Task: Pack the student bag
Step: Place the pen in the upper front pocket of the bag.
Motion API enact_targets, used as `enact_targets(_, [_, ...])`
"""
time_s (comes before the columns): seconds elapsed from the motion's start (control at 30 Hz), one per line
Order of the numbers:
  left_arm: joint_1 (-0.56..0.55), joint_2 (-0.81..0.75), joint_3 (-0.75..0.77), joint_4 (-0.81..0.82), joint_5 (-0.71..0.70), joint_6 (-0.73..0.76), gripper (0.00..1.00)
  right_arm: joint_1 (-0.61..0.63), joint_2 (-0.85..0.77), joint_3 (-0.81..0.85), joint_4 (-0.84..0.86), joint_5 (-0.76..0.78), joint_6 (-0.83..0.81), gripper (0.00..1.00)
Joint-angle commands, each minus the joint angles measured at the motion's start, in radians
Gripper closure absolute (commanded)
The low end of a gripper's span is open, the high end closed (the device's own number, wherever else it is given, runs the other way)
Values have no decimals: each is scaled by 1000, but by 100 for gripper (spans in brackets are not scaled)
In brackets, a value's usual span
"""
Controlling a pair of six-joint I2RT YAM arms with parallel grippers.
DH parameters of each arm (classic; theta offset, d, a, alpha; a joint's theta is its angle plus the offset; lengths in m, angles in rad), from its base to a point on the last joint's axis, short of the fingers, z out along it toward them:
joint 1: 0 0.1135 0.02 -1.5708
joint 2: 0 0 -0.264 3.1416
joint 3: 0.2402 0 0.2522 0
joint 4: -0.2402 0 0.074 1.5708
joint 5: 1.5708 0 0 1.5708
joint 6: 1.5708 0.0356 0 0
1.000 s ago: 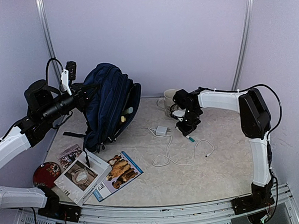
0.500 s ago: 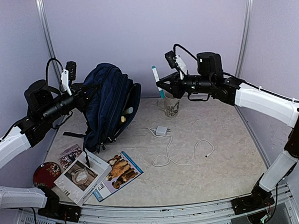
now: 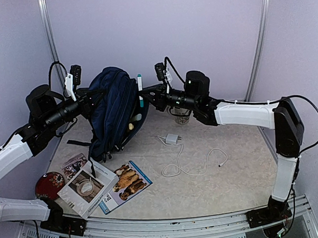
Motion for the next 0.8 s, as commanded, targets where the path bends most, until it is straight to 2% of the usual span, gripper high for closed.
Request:
enact_targets(0.0, [15, -9, 4, 61, -37, 10, 100, 14, 21, 34, 84, 31, 8, 100])
enact_targets(0.03, [15, -10, 4, 60, -34, 9, 100, 13, 29, 36, 80, 36, 6, 100])
enact_targets(0.13, [13, -14, 4, 64, -33, 7, 100, 14, 48, 49, 62, 45, -3, 81])
enact_targets(0.2, [15, -14, 1, 62, -44, 12, 100, 14, 54, 64, 30, 46, -11, 66])
enact_targets(0.3, [15, -13, 4, 60, -40, 11, 100, 14, 48, 76, -13, 51, -40, 54])
enact_targets(0.57, [16, -13, 5, 58, -41, 12, 100, 14, -4, 109, -116, 60, -111, 43])
enact_targets(0.77, [15, -12, 5, 57, -48, 16, 100, 13, -90, 177, -334, 41, -168, 41])
